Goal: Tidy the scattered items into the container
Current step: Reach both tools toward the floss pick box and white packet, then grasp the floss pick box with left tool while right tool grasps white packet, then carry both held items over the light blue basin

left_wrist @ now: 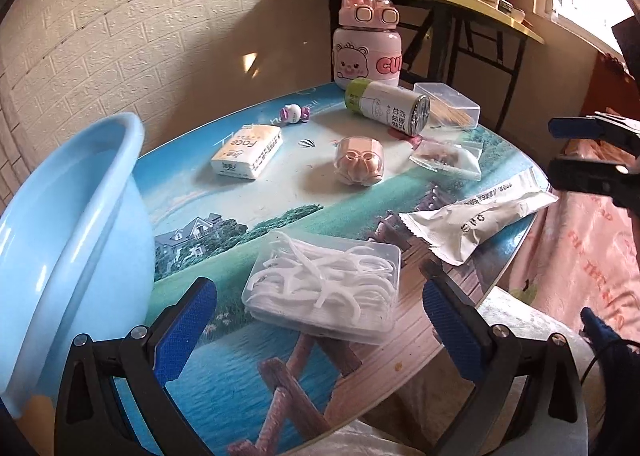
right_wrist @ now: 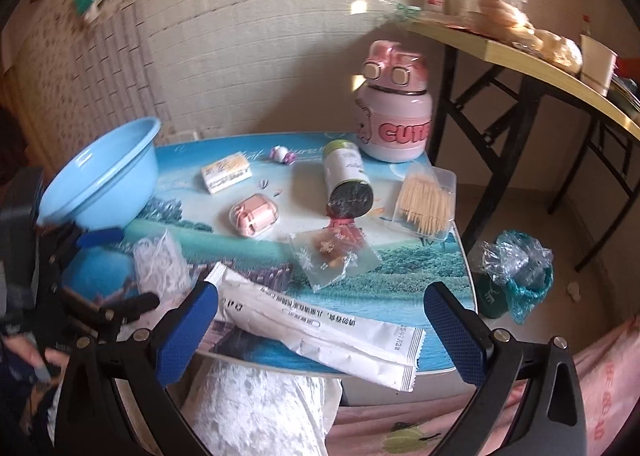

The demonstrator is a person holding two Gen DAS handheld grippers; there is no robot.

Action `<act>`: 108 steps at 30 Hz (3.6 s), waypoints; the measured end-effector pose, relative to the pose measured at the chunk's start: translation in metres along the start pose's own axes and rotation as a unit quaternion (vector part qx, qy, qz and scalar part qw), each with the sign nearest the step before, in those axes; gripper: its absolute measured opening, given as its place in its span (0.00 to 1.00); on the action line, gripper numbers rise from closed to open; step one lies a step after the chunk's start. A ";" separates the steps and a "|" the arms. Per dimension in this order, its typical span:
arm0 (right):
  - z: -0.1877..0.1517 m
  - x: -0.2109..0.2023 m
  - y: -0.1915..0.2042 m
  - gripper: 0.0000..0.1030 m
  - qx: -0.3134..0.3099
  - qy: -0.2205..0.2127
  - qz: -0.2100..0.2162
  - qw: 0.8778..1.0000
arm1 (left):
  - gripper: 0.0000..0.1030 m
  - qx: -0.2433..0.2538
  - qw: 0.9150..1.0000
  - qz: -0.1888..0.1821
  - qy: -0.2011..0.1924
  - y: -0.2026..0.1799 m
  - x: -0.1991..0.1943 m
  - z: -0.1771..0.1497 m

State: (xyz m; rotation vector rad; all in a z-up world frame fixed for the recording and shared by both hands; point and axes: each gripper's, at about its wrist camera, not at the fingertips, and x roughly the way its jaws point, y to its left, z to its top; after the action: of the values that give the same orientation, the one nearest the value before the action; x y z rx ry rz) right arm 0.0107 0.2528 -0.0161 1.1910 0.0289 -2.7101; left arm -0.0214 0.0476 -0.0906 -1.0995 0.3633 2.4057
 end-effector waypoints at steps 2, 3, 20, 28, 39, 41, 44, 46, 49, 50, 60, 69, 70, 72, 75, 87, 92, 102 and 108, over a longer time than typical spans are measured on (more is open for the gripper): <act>-0.004 0.003 0.002 1.00 -0.022 0.009 0.011 1.000 | 1.00 0.006 1.000 -0.003 0.006 0.000 0.005 0.001; -0.007 0.005 0.004 1.00 -0.034 0.014 0.017 0.999 | 1.00 0.008 1.000 -0.005 0.008 0.000 0.007 0.000; -0.014 0.055 0.017 0.84 -0.147 0.102 0.092 0.980 | 1.00 0.007 0.999 -0.038 0.019 0.006 0.030 0.002; -0.015 0.063 0.007 0.77 -0.128 0.103 0.110 0.980 | 1.00 -0.002 0.999 -0.044 0.000 0.008 0.031 -0.001; -0.014 0.062 0.005 0.64 -0.137 0.082 0.084 0.984 | 0.81 -0.005 0.999 -0.043 -0.021 0.012 0.024 -0.005; -0.014 0.062 0.007 0.64 -0.139 0.079 0.084 0.984 | 0.81 -0.004 0.999 -0.044 -0.021 0.011 0.023 -0.006; -0.015 0.064 0.013 0.64 -0.151 0.074 0.079 0.983 | 0.80 -0.005 0.999 -0.043 -0.021 0.011 0.023 -0.007; -0.017 0.061 0.016 0.63 -0.157 0.068 0.078 0.982 | 0.80 -0.007 0.999 -0.042 -0.023 0.010 0.021 -0.008; -0.019 0.058 0.016 0.40 -0.154 0.061 0.089 0.982 | 0.80 -0.013 0.999 -0.042 -0.024 0.010 0.020 -0.009; -0.019 0.057 0.015 0.38 -0.152 0.059 0.089 0.983 | 0.80 -0.017 0.999 -0.042 -0.025 0.010 0.020 -0.009; -0.020 0.048 0.007 0.13 -0.098 0.036 0.117 0.988 | 0.80 -0.039 0.998 -0.030 -0.027 0.012 0.017 -0.011; -0.010 0.037 0.005 0.13 -0.015 0.020 0.111 0.994 | 0.80 -0.083 0.996 -0.006 -0.035 0.019 0.009 -0.012; -0.008 0.036 0.004 0.13 0.001 0.019 0.107 0.994 | 0.80 -0.086 0.996 0.000 -0.037 0.018 0.007 -0.012; -0.006 0.031 0.006 0.13 0.027 0.008 0.097 0.995 | 0.80 -0.089 0.995 0.015 -0.040 0.015 0.002 -0.012; -0.003 0.018 0.011 0.13 0.055 -0.018 0.065 0.996 | 0.80 -0.098 0.993 0.047 -0.038 0.010 -0.004 -0.010; 0.019 -0.011 0.045 0.13 0.079 -0.043 -0.005 0.996 | 0.80 -0.139 0.985 0.074 -0.075 0.006 -0.057 0.001; 0.018 -0.017 0.046 0.13 0.087 -0.042 -0.017 0.995 | 0.80 -0.148 0.982 0.074 -0.091 0.005 -0.078 0.006; 0.023 -0.032 0.058 0.13 0.083 -0.038 -0.040 0.995 | 0.80 -0.173 0.974 0.102 -0.107 0.012 -0.110 0.008; 0.024 -0.031 0.067 0.13 0.079 -0.031 -0.036 0.996 | 0.80 -0.181 0.973 0.097 -0.107 0.019 -0.117 0.008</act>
State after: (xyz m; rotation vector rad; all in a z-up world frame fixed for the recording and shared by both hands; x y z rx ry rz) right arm 0.0253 0.1895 0.0260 1.1669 -0.1576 -2.8563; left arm 0.0305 -0.0013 0.0048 -0.9718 -0.0476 2.8104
